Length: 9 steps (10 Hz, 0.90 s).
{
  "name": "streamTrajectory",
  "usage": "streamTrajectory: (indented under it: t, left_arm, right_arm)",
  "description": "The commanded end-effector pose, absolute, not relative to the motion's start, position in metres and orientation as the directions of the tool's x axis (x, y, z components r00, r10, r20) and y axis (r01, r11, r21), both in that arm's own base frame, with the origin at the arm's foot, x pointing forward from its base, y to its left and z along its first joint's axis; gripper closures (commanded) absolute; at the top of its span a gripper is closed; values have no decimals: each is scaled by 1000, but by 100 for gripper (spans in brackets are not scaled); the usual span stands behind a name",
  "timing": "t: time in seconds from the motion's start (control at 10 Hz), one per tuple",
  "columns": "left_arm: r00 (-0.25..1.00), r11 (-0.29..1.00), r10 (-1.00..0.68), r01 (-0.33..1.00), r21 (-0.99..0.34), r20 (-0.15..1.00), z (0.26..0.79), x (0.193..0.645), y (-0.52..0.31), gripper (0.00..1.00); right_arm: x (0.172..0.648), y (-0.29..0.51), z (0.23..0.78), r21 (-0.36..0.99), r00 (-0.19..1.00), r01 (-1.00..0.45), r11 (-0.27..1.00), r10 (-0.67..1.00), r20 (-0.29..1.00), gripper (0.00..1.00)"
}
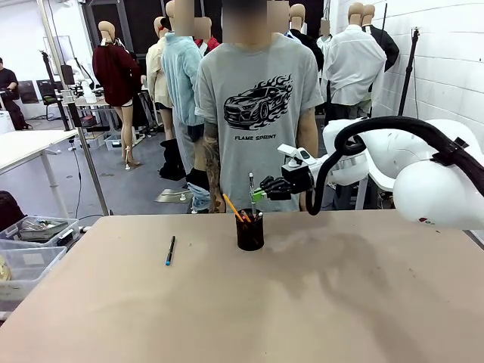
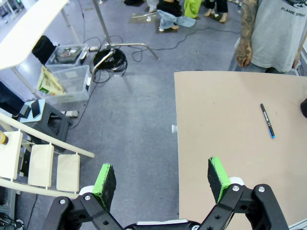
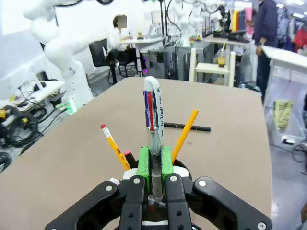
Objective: Place the pens into the pen holder.
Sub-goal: Pick up a writing instrument from the table and place it into the Pen holder.
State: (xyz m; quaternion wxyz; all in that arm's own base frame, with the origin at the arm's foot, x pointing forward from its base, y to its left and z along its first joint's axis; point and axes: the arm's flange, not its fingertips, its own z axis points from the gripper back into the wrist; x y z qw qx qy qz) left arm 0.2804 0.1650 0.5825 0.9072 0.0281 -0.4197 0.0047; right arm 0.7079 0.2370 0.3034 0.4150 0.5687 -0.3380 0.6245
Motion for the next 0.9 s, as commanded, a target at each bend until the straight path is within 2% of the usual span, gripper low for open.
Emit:
streamTrajectory:
  t: [0.0,0.4,0.5,0.8]
  left_arm:
    - [640,998,-3,-42,38,768,583,282,165,0]
    - [640,998,-3,-42,38,768,583,282,165,0]
    - [640,998,-3,-42,38,768,583,282,165,0]
    - [640,998,-3,-42,38,768,583,282,165,0]
  right_arm:
    - [719,242,308,90,9,-898,-431,186,982,90]
    - [716,241,307,82,-3,-900,-427,196,981,14]
    - [715,240,308,82,-4,-904,-419,201,980,0]
    - [683,194,345,65,-22,-955,-290,285,958,0]
